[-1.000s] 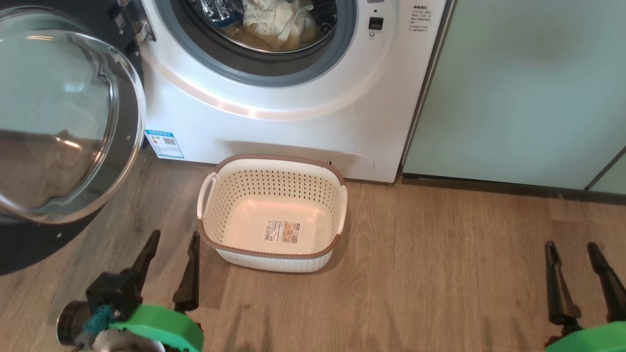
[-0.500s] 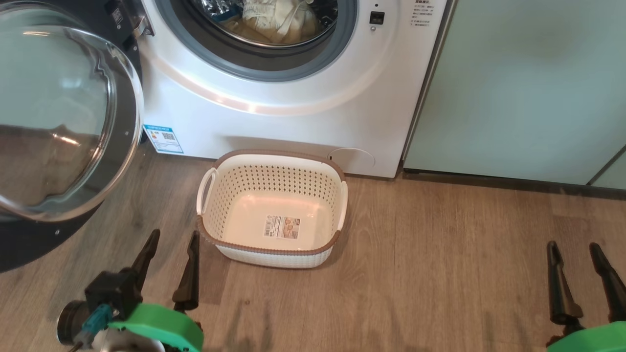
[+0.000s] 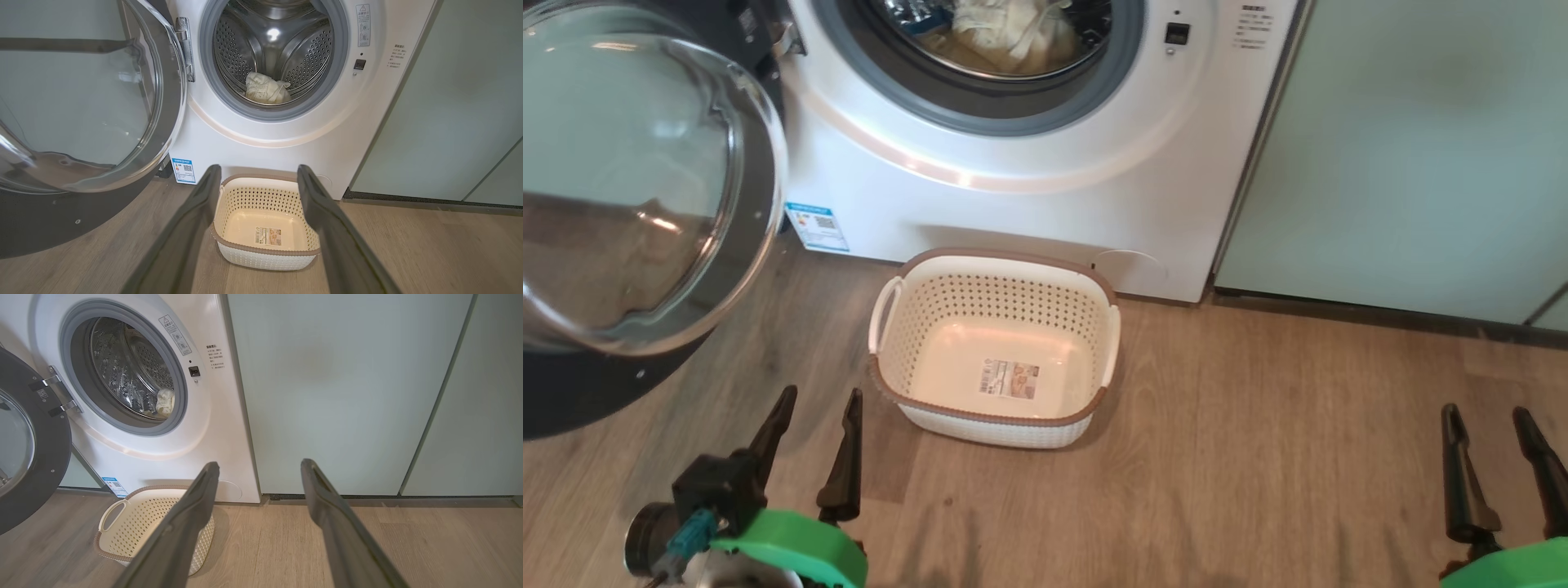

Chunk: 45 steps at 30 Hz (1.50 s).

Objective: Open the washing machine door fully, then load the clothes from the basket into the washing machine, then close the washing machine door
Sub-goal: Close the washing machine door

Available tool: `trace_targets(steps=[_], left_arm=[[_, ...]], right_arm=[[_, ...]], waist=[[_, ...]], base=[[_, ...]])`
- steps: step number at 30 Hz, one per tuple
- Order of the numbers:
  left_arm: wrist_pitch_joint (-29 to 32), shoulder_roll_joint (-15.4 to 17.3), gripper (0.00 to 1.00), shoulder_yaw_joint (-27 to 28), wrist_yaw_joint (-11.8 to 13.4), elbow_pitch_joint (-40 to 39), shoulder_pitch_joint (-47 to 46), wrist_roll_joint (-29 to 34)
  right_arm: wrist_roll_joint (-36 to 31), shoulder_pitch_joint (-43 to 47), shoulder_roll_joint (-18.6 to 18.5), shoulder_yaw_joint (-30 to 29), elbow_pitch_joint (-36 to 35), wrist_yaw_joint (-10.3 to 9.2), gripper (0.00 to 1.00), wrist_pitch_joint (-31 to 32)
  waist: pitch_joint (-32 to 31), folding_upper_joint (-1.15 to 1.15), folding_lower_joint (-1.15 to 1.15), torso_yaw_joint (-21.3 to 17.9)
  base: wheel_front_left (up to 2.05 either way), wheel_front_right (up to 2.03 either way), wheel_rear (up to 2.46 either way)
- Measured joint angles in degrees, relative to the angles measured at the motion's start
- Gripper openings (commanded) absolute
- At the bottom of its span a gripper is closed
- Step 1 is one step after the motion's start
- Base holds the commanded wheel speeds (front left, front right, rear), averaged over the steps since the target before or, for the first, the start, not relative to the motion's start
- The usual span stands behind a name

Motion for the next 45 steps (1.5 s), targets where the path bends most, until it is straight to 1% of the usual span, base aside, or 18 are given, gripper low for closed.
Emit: trace_targets(steps=[5, 10, 14, 22, 27, 28, 33, 36, 40, 45], left_arm=[[0.01, -0.03, 1.00, 0.00, -0.42, 0.10, -0.33, -0.63], [-0.14, -0.21, 1.00, 0.76, -0.34, 0.33, -1.08, -1.52], [-0.60, -0.26, 1.00, 1.69, 0.11, 0.63, -0.93, -1.96], [-1.10, -0.20, 1.00, 3.00, 0.09, 1.22, -0.63, -2.55], [-1.16, -0.21, 1.00, 3.50, 0.07, 1.47, -0.57, -2.91], [-1.16, -0.21, 1.00, 3.50, 0.07, 1.47, -0.57, -2.91], [-1.33, -0.23, 1.00, 3.57, 0.04, 1.66, -0.42, -3.04], [-1.34, -0.21, 1.00, 3.59, 0.04, 1.77, -0.41, -3.04], [-1.60, -0.13, 1.00, 3.59, 0.05, 1.83, -0.24, -3.04], [-1.60, -0.10, 1.00, 3.57, 0.05, 1.83, 0.41, -3.03]], right_arm=[[0.01, 0.02, 0.00, -0.48, -0.13, 0.00, 1.00, 0.00], [0.00, 0.02, -0.27, -0.32, -0.21, 0.00, 1.00, 0.07], [0.00, 0.03, -0.80, -0.34, -0.34, 0.00, 1.00, 0.09], [0.01, 0.05, -1.29, -0.21, -0.54, 0.00, 1.00, 0.79], [0.01, 0.06, -1.29, 0.67, -0.57, 0.00, 1.00, 1.09], [0.01, 0.06, -1.29, 0.67, -0.57, 0.00, 1.00, 1.09], [0.01, 0.05, -1.32, 0.90, -0.34, 0.00, 1.00, 1.09], [0.01, 0.05, -1.33, 1.08, -0.02, 0.00, 1.00, 1.09], [0.01, 0.04, -1.33, 1.29, 0.09, 0.00, 1.00, 1.09], [0.01, 0.03, -1.38, 2.48, 0.37, 0.00, 1.00, 1.09]], waist=[[0.10, 0.00, 0.00, 2.30], [0.30, 0.00, 0.00, 5.92], [0.09, 0.00, 0.00, 9.56], [-0.60, 0.00, 0.00, 17.53], [-1.09, 0.00, 0.00, 21.85], [-1.09, 0.00, 0.00, 21.85], [-1.33, 0.00, 0.00, 25.31], [-1.49, 0.00, 0.00, 26.66], [-1.70, 0.00, 0.00, 27.32], [-1.76, 0.00, 0.00, 27.14]], base=[[0.00, 0.00, 0.00], [0.00, 0.00, 0.00], [0.00, 0.00, 0.00], [0.00, 0.00, 0.00], [0.00, 0.00, 0.00], [0.00, 0.00, 0.00], [0.00, 0.00, 0.00], [0.00, 0.00, 0.00], [0.00, 0.00, 0.00], [0.00, 0.00, 0.00]])
